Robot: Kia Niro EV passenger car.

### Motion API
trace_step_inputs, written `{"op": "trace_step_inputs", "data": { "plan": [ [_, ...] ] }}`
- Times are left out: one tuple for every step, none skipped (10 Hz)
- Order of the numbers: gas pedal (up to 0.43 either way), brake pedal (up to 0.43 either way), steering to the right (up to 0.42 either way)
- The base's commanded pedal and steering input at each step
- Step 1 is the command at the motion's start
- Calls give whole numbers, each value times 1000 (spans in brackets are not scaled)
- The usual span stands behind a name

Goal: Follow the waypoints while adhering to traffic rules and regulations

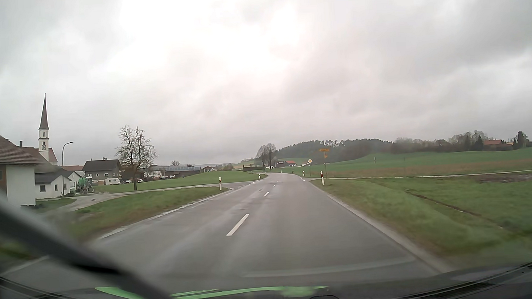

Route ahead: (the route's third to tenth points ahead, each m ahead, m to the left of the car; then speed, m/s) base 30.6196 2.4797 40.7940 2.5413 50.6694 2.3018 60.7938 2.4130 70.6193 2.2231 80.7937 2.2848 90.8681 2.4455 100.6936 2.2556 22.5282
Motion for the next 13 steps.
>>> {"op": "trace_step_inputs", "data": {
  "plan": [
    [130,0,4],
    [138,0,3],
    [138,0,2],
    [138,0,1],
    [138,0,1],
    [130,0,1],
    [110,0,1],
    [87,0,1],
    [87,0,1],
    [98,0,1],
    [118,0,1],
    [138,0,1],
    [150,0,1]
  ]
}}
